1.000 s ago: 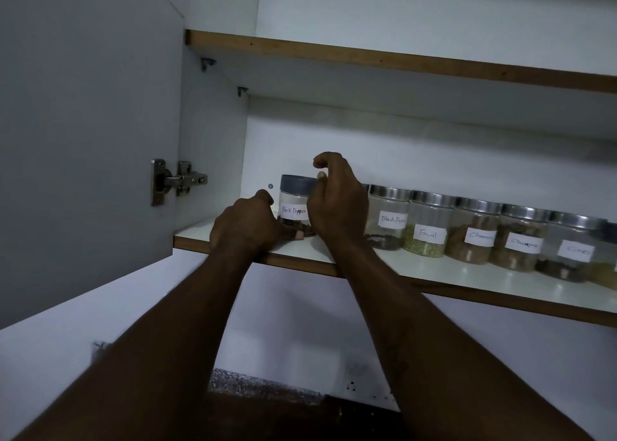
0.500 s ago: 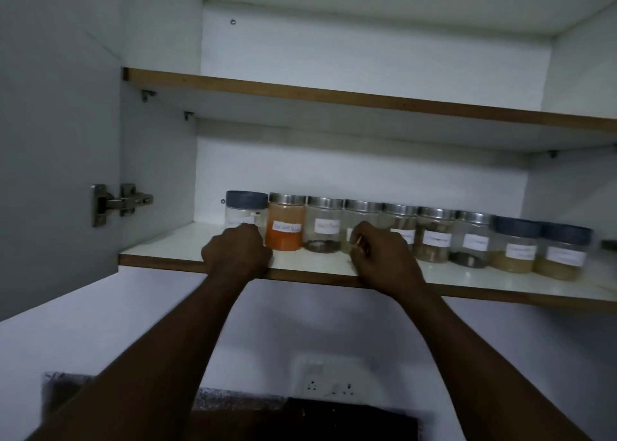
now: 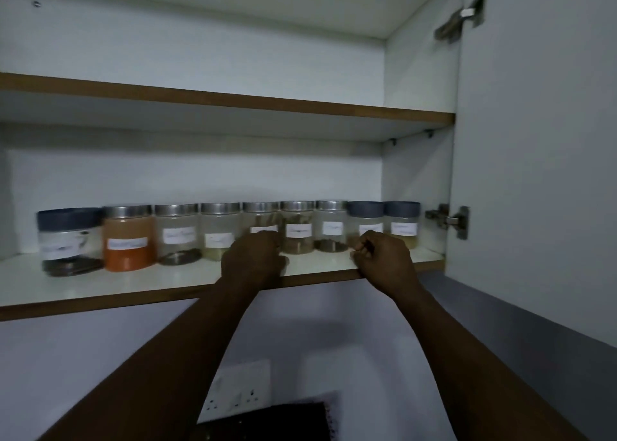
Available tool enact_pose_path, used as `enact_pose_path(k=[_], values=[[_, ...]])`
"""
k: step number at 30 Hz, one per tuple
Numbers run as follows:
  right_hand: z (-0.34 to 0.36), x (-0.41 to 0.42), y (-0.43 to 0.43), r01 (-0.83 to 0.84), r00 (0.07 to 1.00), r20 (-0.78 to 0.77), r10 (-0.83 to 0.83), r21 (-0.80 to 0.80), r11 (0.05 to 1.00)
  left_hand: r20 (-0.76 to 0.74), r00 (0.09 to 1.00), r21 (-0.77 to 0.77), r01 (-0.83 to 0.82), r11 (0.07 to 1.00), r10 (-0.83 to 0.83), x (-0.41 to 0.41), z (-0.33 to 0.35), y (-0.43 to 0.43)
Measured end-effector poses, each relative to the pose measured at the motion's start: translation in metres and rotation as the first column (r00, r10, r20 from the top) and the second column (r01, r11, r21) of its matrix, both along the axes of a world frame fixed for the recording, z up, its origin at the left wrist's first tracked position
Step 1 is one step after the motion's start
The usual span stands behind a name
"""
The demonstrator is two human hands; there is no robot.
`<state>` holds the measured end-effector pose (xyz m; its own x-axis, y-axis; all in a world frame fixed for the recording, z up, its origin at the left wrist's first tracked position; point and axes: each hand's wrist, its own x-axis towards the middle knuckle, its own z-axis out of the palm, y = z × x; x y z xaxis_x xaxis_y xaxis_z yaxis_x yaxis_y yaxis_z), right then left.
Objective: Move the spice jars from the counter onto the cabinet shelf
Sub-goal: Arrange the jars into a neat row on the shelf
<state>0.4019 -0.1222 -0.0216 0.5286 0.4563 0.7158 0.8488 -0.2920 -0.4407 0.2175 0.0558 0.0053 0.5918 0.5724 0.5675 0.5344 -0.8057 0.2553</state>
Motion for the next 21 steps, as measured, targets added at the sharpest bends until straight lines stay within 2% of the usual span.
enact_pose_path(k=[6,11,15,21], values=[[0.0,0.047,-0.037,0.138,0.99,-0.025,-0.137,0.004,0.99,-0.073,0.981,0.104,0.188,0.977,-0.181,0.089,0.001,-0.045],[0.003,0.068,-0.043,0.135,0.99,-0.025,-0.137,-0.05,0.99,-0.1,0.961,0.206,0.272,0.94,-0.257,0.148,0.002,-0.088],[0.003,0.07,-0.038,0.168,0.985,0.035,-0.167,-0.018,0.986,-0.084,0.95,0.218,0.313,0.924,-0.302,0.175,0.002,-0.111],[0.003,0.074,-0.031,0.143,0.989,0.026,-0.145,0.064,0.988,-0.079,0.939,0.195,0.344,0.918,-0.335,0.187,0.001,-0.108]])
